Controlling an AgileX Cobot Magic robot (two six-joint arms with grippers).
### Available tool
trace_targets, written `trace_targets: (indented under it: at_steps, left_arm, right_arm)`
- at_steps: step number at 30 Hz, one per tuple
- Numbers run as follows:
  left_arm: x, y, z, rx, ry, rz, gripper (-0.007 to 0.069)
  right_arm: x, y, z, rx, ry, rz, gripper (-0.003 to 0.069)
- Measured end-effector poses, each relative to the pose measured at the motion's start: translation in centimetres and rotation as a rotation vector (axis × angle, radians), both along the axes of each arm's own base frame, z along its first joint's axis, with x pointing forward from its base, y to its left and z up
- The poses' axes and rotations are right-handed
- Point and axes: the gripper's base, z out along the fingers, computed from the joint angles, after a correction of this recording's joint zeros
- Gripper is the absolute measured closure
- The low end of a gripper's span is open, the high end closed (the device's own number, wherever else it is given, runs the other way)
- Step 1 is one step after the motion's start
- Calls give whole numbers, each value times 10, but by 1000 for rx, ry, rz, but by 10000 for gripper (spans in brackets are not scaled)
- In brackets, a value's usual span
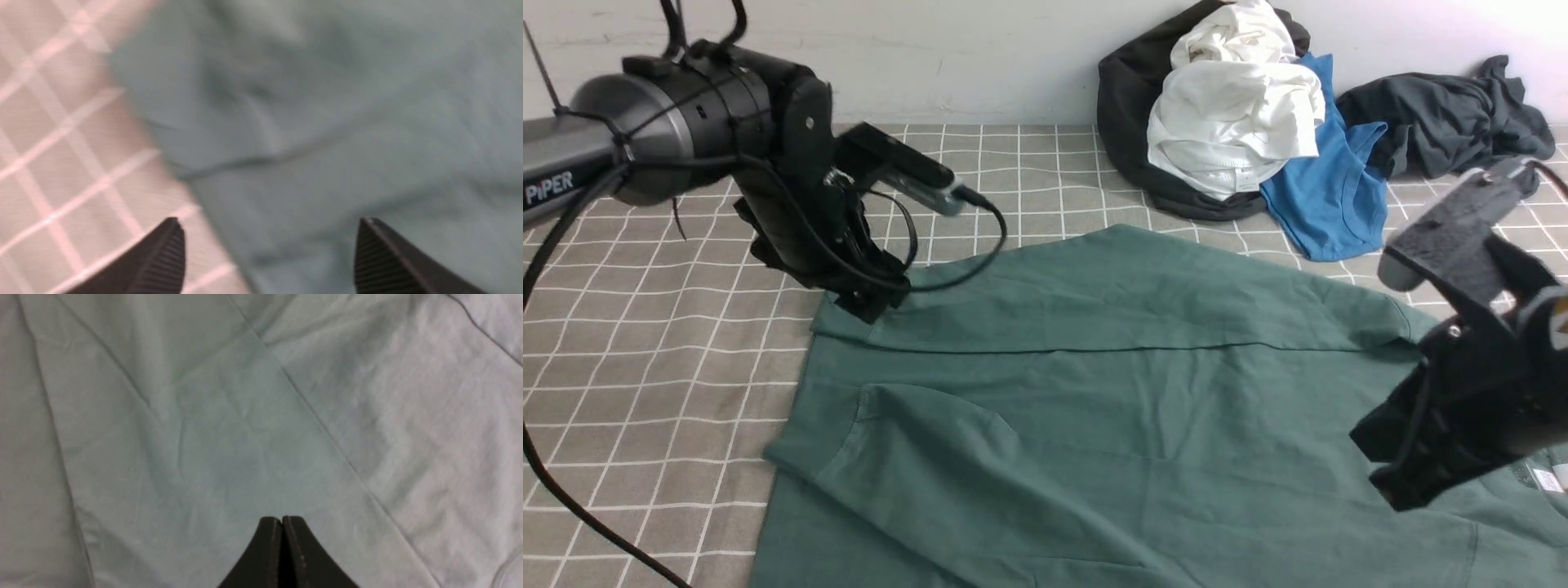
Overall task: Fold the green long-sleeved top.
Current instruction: Use the left arm to clamp the cuff farthest from it
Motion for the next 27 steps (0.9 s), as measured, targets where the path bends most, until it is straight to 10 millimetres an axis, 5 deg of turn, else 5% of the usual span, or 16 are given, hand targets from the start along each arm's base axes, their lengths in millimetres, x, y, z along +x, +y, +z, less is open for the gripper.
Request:
trace_targets:
  at_steps: [7, 13, 27]
  left_arm:
    - [34, 36, -41, -69, 56, 154, 88]
    - [43, 39, -74, -142, 109, 215, 147]
    - [46, 36, -75, -172, 94, 225, 512]
  right_arm:
    - [18, 8, -12, -27, 59, 2, 673]
    - [17, 8, -12, -28, 61, 2, 673]
    - [17, 8, -12, -28, 61, 2, 673]
